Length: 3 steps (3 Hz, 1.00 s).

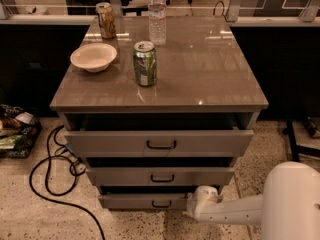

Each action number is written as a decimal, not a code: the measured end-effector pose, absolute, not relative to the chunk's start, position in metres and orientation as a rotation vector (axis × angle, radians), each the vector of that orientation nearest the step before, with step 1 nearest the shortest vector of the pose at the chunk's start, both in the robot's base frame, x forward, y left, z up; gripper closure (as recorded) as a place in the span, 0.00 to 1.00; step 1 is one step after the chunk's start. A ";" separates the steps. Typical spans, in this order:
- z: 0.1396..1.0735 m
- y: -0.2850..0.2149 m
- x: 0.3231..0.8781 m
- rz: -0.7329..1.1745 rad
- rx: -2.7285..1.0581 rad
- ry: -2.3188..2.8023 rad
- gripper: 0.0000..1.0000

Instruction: Open bottom drawer

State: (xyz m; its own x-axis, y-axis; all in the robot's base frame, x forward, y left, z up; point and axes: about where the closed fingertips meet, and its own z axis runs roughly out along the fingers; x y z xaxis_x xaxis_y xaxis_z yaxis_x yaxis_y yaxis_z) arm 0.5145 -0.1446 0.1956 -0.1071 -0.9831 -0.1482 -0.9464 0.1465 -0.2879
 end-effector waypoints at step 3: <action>0.196 -0.144 0.513 -0.177 -1.869 2.131 0.00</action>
Offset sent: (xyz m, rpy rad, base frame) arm 0.0000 0.0000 0.0000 0.0000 0.0001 0.0000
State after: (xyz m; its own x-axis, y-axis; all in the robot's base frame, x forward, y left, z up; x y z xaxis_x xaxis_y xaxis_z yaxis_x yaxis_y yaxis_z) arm 0.5128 -0.1442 0.1964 -0.1083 -0.9838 -0.1427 -0.9468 0.1459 -0.2869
